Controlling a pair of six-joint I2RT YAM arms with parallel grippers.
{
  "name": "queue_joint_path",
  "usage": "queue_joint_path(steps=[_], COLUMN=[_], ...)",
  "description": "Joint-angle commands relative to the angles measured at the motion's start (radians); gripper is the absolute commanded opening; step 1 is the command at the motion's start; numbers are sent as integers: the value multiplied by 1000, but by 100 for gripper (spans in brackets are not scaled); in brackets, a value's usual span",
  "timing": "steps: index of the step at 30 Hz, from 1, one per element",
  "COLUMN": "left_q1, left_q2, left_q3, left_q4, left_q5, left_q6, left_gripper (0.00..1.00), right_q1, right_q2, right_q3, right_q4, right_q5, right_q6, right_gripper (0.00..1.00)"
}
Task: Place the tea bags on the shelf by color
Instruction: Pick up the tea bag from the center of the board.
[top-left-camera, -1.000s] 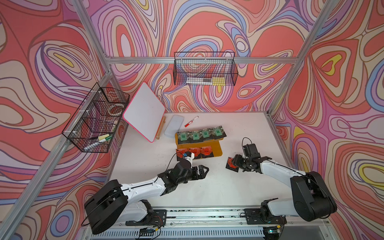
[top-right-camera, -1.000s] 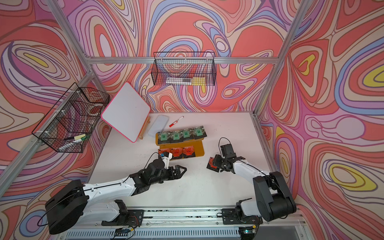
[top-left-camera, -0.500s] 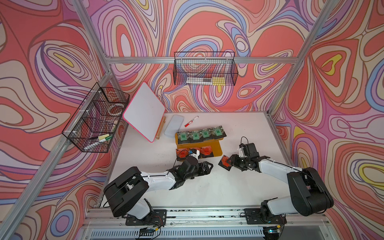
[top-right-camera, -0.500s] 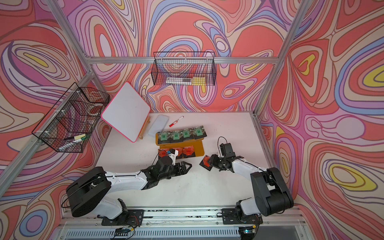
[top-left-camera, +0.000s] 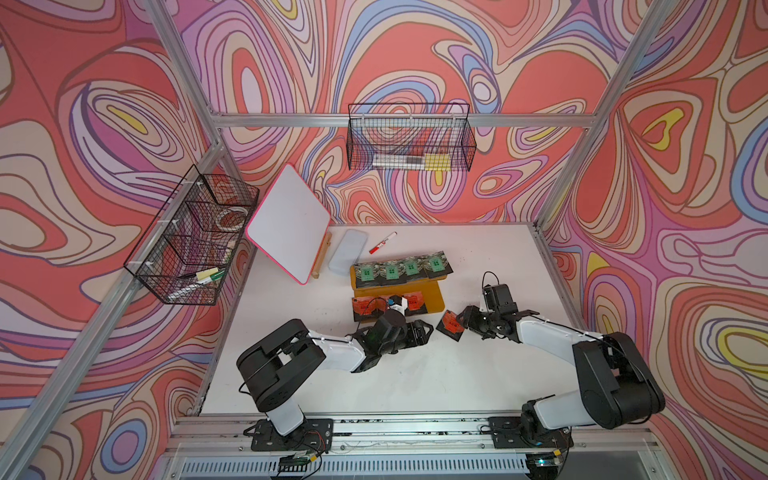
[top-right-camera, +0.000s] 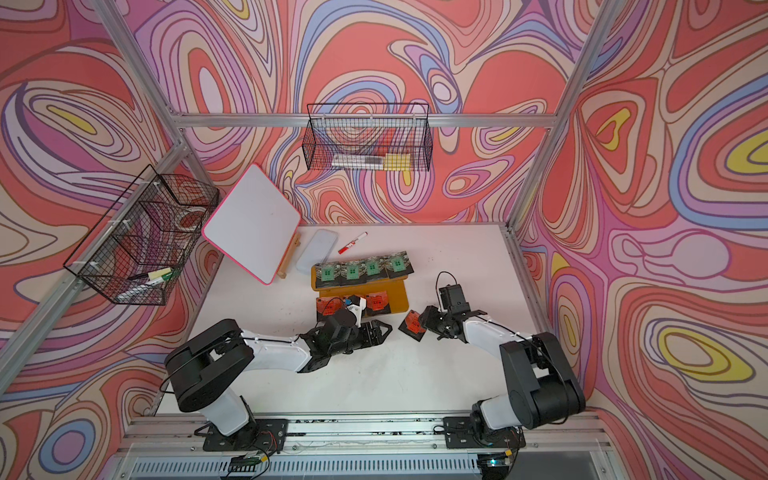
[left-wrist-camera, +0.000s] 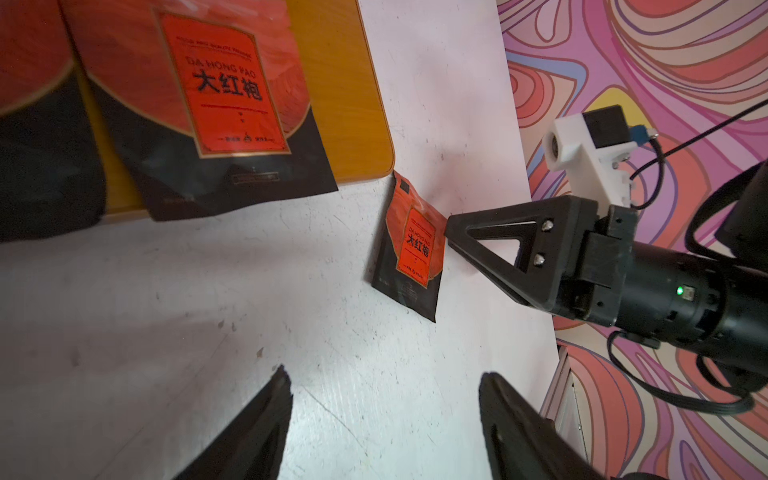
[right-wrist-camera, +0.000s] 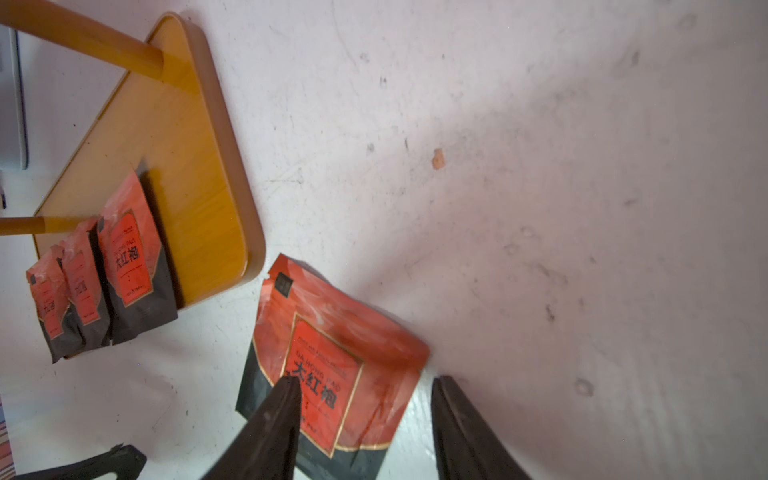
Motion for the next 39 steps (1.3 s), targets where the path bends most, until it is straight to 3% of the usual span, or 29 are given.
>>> queue_joint_path(steps=[1,16,24,31,39], left_q1=[-9,-14,-42,-59,-60], left_q2=[35,153,180,207,243], left_q3=[39,135,159,163,189], left_q4=[44,8,2,20,16], left_q5=[21,51,63,66,72], left_q6=[-6,-18,-39,-56,-61], left_gripper=[74,72,69,67,67], right_q1=[-4,-6,-6,-6,-6], right_q2=[41,102,36,-46,-44], right_q3=[9,22,-5,-30,-44], right_q4=[25,83,29,11,3], right_q5=[-1,-70,-41,-90,-107], right_q6=[17,19,12,-2,1], right_gripper=[52,52,52,52,52])
